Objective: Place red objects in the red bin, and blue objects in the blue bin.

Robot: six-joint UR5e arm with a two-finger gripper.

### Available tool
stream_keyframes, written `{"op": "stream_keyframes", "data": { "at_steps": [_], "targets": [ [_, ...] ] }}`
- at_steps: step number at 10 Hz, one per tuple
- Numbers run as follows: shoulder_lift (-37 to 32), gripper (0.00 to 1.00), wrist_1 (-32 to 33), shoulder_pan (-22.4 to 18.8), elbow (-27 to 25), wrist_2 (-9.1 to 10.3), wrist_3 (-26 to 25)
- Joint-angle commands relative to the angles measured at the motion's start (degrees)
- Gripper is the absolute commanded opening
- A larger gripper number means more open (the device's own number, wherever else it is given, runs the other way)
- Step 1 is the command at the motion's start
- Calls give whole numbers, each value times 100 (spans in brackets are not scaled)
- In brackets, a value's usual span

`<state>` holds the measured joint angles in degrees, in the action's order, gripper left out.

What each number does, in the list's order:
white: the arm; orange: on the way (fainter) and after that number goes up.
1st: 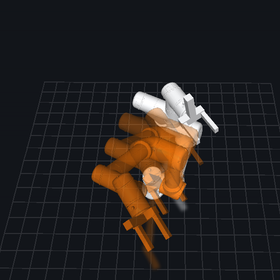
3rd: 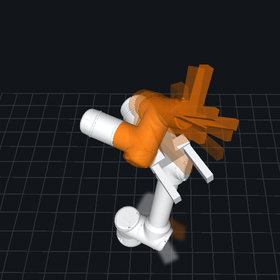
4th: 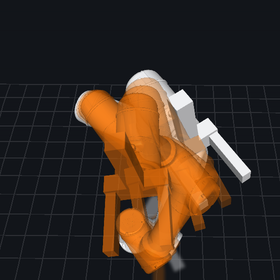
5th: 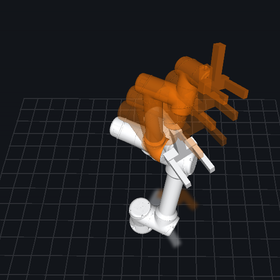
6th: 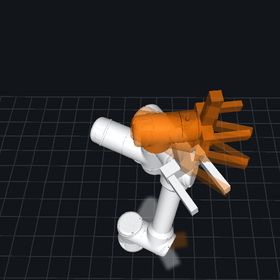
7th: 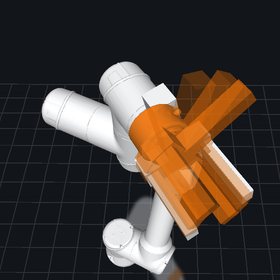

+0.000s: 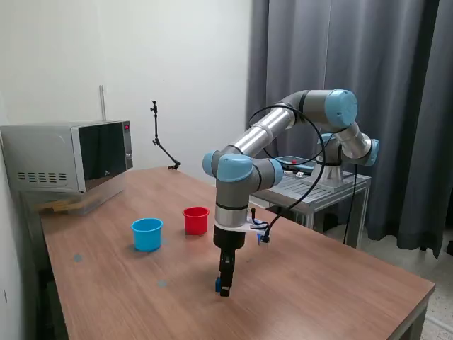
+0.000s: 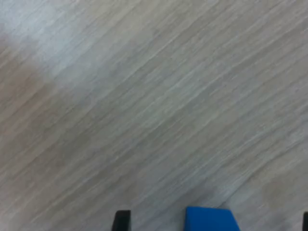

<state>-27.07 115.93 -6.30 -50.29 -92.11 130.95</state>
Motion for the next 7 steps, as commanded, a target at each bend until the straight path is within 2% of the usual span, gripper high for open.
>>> {"op": "stream_keyframes", "data": {
  "at_steps": [1, 3, 4, 7],
  "targets": [
    [0, 100, 0, -3, 10, 0, 0],
    [0, 100, -9, -3, 11, 0, 0],
    [0, 0, -9, -3, 11, 0, 0],
    [0, 0, -9, -3, 19, 0, -17]
  ]
}}
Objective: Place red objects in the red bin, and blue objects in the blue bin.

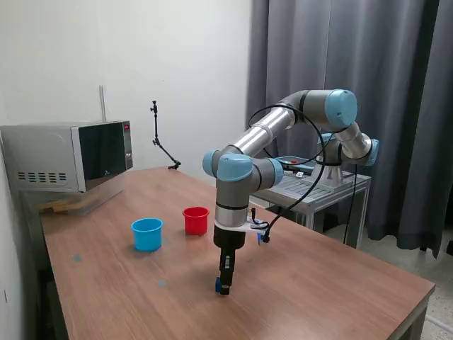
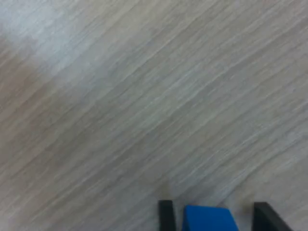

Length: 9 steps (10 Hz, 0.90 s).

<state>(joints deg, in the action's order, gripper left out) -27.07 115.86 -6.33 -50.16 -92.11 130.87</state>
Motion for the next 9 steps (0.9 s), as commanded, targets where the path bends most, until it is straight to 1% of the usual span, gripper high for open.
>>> {"op": "stream_keyframes", "data": {
  "at_steps": [1, 7, 9],
  "targets": [
    [0, 0, 6, 0, 6, 0, -9],
    [-26, 0, 15, 9, 67, -9, 44],
    [-314, 0, 15, 87, 76, -70, 176]
  ]
}}
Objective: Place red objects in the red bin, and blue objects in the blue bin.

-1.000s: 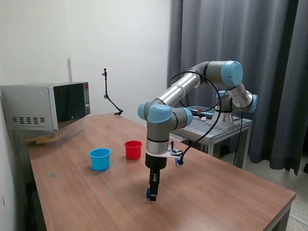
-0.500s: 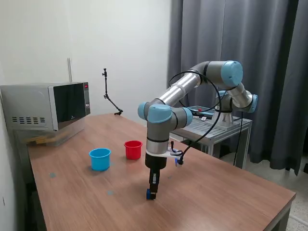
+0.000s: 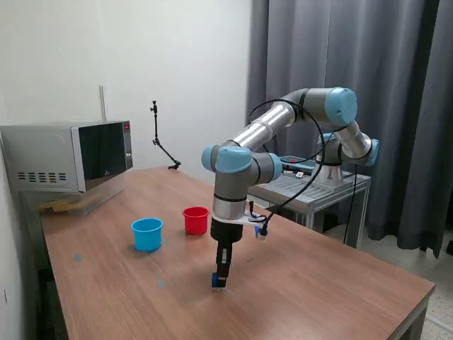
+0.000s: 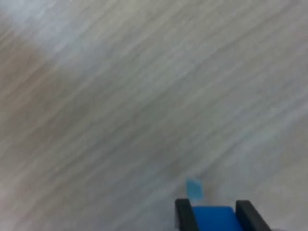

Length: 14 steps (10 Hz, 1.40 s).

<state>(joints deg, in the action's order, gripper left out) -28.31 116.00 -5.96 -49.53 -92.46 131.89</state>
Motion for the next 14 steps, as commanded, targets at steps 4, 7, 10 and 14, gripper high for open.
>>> {"op": "stream_keyframes", "data": {
  "at_steps": [4, 7, 10, 14],
  "targets": [
    [-1001, 0, -77, 551, -179, -369, 372],
    [-1019, 0, -112, 885, -452, -370, 391],
    [-1001, 0, -288, 1210, -444, -378, 715],
    [-1028, 0, -288, 1685, -549, -510, 742]
  ]
}}
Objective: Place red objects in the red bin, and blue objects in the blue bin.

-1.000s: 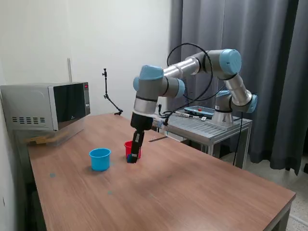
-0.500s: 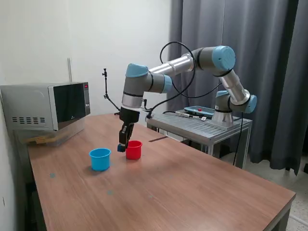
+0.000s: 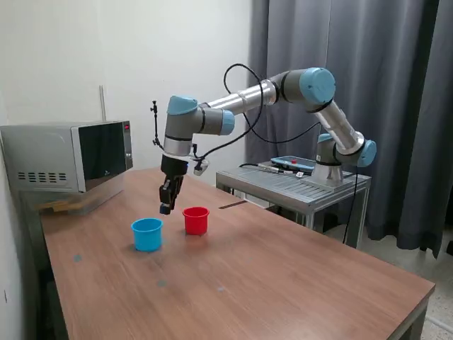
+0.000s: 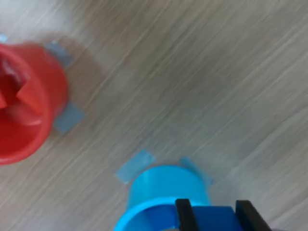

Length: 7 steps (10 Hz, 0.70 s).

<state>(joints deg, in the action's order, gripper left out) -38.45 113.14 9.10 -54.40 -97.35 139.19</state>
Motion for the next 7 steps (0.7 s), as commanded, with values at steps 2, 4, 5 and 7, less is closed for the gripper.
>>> {"op": "stream_keyframes", "data": {
  "at_steps": [2, 4, 5, 7],
  "targets": [
    [-31, 0, -11, 277, -141, -21, 3],
    [-58, 0, -2, 356, -141, -21, 11],
    [-75, 0, -11, 400, -141, -21, 124],
    [-93, 0, -2, 444, -106, -21, 336]
  ]
}}
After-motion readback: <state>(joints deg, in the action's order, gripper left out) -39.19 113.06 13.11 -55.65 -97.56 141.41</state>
